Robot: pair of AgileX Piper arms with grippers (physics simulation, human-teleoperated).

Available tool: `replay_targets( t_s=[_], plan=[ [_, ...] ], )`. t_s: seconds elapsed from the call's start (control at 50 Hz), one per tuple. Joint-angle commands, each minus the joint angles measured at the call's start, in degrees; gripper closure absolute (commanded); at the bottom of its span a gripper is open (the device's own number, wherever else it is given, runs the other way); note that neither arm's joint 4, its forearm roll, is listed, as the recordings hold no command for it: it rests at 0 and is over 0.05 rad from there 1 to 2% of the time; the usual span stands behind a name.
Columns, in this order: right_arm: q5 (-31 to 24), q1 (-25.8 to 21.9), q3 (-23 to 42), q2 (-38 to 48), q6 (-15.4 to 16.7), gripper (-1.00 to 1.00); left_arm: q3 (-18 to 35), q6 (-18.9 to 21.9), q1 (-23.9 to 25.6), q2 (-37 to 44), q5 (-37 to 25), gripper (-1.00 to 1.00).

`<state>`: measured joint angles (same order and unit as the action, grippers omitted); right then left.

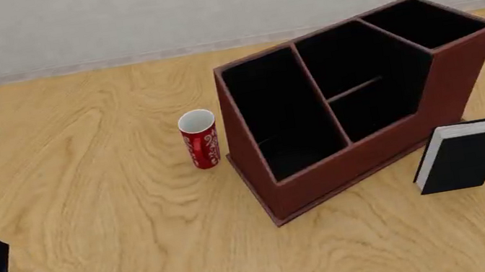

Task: Pick up the book and place it in the left compartment of the caddy.

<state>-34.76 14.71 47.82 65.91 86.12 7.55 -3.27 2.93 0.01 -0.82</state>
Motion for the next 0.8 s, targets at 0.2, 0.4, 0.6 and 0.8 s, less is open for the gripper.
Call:
replay_targets(
  t_s=[0.2, 0.4, 0.6, 0.8],
  plan=[
    [1.7, -0.2, -0.2, 3.7, 1.8, -1.0, -1.1, -0.5, -1.1, 0.0, 0.8, -1.0],
    [2.6, 0.0, -0.1, 5.2, 2.3, -1.0, -0.7, -0.7, -1.4, 0.0, 0.4, -1.0],
    [3.3, -0.1, 0.7, 6.5, 2.7, -1.0, -0.3, -0.8, -1.8, 0.0, 0.1, -1.0],
    [4.6, 0.3, 0.7, 8.3, 3.8, -1.0, -1.2, -0.9, -2.2, 0.0, 0.6, -1.0]
  ],
)
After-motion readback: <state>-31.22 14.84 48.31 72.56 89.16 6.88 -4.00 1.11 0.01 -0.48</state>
